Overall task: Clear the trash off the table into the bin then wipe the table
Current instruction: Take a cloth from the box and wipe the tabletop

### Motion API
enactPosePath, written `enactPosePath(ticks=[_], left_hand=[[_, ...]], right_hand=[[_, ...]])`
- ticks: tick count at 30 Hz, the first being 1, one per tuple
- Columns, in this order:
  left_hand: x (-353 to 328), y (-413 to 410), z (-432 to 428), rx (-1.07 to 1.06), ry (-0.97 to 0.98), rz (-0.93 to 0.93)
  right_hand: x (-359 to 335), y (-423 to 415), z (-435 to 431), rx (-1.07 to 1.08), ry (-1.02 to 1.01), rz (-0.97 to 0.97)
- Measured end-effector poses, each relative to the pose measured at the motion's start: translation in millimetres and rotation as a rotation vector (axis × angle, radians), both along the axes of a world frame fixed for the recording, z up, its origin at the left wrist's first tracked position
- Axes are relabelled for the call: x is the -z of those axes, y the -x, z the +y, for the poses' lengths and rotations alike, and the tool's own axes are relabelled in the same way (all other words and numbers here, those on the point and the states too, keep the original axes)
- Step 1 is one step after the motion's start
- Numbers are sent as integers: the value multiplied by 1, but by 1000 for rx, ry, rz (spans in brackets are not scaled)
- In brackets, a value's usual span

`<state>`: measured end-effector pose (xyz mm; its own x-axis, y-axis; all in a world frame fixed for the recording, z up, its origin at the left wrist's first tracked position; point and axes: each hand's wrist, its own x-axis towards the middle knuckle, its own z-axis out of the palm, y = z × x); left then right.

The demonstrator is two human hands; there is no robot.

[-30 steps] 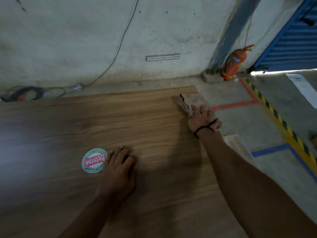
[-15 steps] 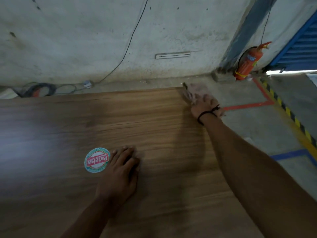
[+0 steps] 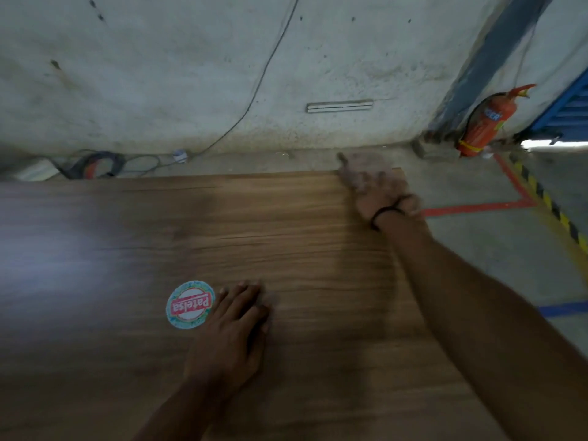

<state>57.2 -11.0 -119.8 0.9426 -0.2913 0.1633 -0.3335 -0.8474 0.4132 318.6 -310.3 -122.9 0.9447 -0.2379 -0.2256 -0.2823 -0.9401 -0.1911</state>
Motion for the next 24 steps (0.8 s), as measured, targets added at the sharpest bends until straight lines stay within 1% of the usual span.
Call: enactPosePath(ticks=[2, 3, 4, 7, 9, 11, 12, 15, 16, 18, 20, 21, 22, 23, 24], left_hand=[[2, 0, 2, -6, 0, 7], [2, 1, 3, -9, -5, 12], [1, 2, 3, -12, -14, 14], [0, 1, 4, 1, -24, 8], [0, 1, 5, -1, -26, -9], [-1, 1, 5, -8, -27, -10], [-1, 1, 5, -4, -28, -3], [-1, 1, 2, 5, -17, -6], [-1, 1, 1, 1, -14, -9], [0, 0, 1, -10, 1, -4], [2, 0, 2, -18, 17, -9], [2, 0, 2, -21, 22, -9], [2, -1, 0, -26, 22, -9], [4, -1, -2, -33, 21, -14], [6, -1, -2, -31, 21, -21]], right_hand=[[-11, 0, -15, 143, 26, 3], [-11, -1, -1, 170, 22, 6], [-10, -1, 25, 133, 22, 8], [10, 9, 142, -145, -54, 30], [15, 42, 213, -325, -75, 23], [18, 60, 240, -484, -65, 64], [18, 57, 234, -512, -73, 77], [13, 23, 163, -402, -136, 44], [12, 11, 130, -336, -117, 17], [-6, 8, 56, -94, -63, -5], [-20, 13, 20, 169, -32, 14], [-18, 14, 28, 229, -8, 17], [-19, 17, 52, 219, 6, 25], [-11, 16, 85, 144, -24, 28], [-10, 18, 125, 22, -67, 38]])
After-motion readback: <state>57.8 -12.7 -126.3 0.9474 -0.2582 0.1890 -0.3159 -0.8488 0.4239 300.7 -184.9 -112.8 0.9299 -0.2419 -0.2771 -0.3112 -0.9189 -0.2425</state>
